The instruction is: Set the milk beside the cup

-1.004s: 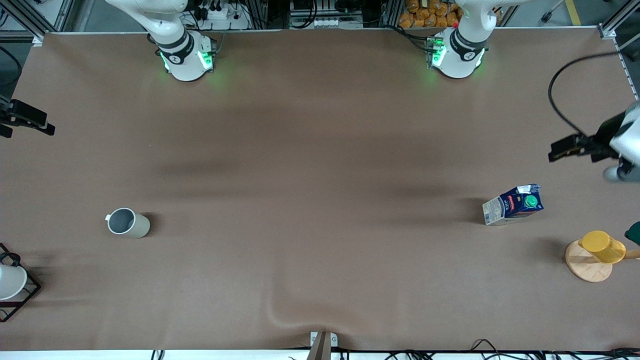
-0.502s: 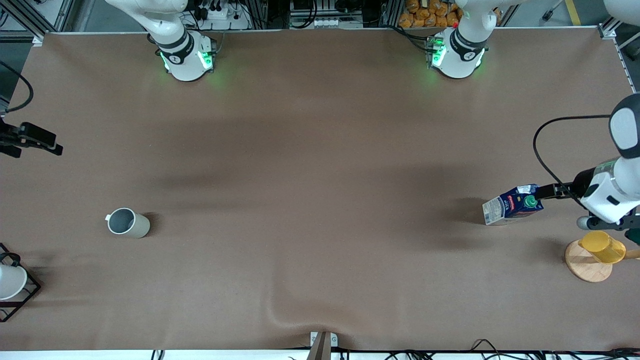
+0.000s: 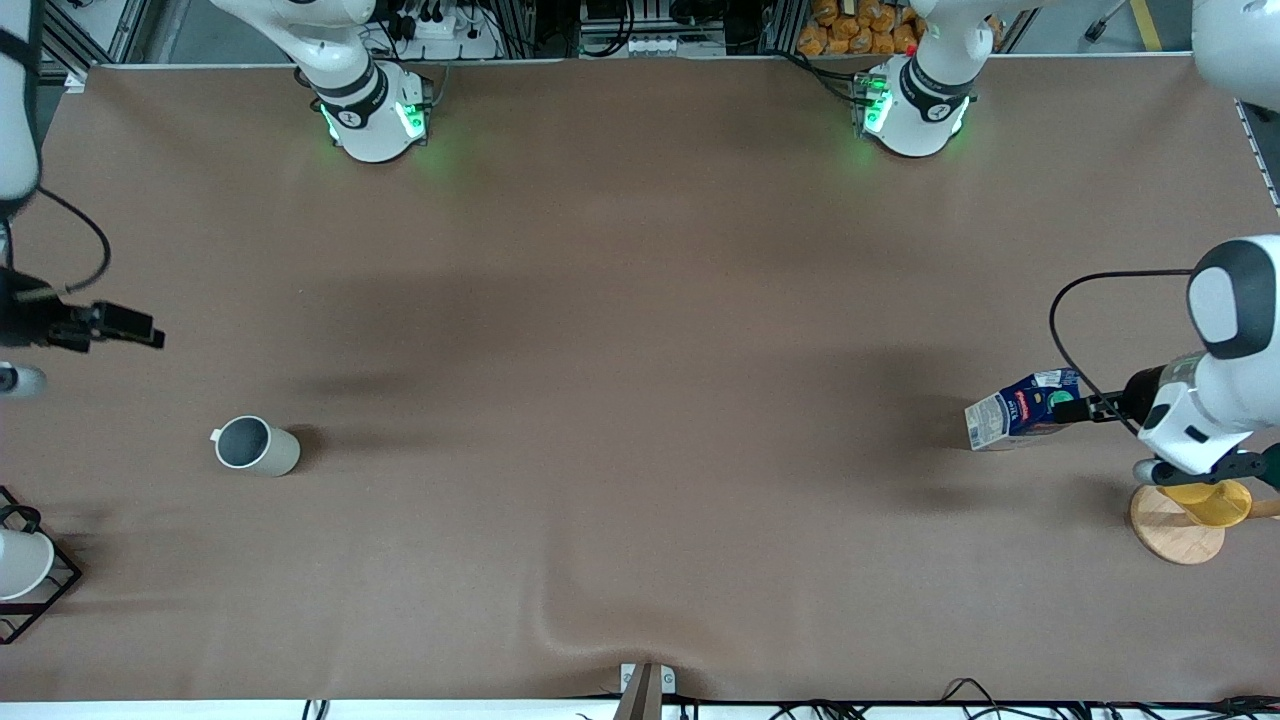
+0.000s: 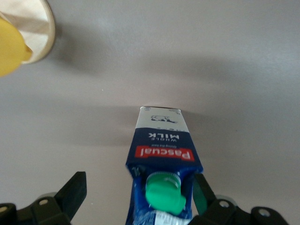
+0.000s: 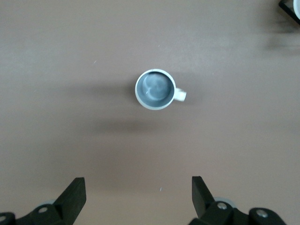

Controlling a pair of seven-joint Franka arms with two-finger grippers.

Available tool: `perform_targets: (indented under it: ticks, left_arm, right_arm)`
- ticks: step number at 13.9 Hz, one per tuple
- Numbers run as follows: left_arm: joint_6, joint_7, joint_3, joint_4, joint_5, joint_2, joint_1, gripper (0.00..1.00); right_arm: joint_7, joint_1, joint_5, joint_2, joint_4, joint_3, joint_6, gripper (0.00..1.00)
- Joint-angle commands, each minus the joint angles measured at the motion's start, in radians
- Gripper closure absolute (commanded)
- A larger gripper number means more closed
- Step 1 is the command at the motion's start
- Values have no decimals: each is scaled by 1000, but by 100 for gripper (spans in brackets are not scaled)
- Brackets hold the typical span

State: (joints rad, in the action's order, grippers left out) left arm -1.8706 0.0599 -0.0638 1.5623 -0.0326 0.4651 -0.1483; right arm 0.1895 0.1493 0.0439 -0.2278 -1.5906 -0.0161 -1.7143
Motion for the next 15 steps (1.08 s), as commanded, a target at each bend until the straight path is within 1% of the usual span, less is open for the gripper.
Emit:
perform_targets:
  ticks: [1,5,6,8,10,11,12,14,15]
  left_arm:
    - [1,49,-8,2,-21,6,19,0]
    - [30,43,-10,38,-29,-22,19,0]
    - [42,44,-10,45,-29,-22,19,0]
    - [50,41,-10,76,-36,-19,21,0]
    - [50,48,-11,87,-50,-11,15,0]
    - [50,49,-11,87,-50,-11,16,0]
    - [48,49,-11,85,-50,-11,16,0]
    - [47,48,-11,84,-52,-6,18,29]
    - [47,48,-11,79,-56,-8,19,40]
  right_arm:
    - [4,19,14,-83,21,4,-66,0]
    - [10,21,-2,-215,33,-1,-192,0]
    - [56,54,10,-229,46,-2,-194,0]
    - [148,64,4,-260,47,1,-194,0]
    - [346,62,-10,-287,47,1,-196,0]
    - [445,62,-16,-324,50,1,-197,0]
    - [481,65,-9,-352,73,1,-197,0]
    - [479,58,-12,-373,90,1,-199,0]
    - [478,37,-19,-377,92,-1,-209,0]
